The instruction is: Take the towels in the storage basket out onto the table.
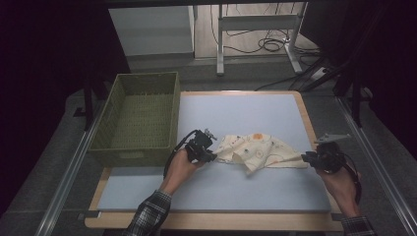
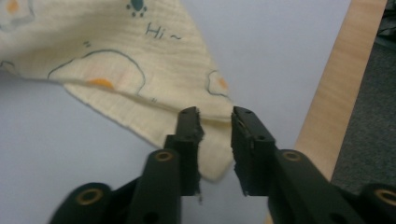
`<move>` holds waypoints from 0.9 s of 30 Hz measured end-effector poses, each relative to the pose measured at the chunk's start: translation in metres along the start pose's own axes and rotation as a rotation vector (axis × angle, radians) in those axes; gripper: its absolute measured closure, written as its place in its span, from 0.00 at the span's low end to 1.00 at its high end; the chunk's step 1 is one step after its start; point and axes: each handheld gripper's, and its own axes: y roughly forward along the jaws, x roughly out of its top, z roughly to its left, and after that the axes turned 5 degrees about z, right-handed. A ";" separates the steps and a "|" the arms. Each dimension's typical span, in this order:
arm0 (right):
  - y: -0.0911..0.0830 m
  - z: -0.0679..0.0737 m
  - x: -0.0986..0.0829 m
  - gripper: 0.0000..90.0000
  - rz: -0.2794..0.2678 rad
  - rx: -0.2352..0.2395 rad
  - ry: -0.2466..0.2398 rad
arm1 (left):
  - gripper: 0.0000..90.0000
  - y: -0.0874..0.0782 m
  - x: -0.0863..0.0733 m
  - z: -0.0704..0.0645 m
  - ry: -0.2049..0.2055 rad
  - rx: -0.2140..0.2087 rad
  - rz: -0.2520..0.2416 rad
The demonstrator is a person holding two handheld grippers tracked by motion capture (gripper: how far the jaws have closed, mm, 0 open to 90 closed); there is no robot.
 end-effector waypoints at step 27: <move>0.027 0.110 0.016 0.97 0.027 0.203 -0.216 | 0.95 -0.005 -0.009 0.001 -0.009 -0.044 -0.140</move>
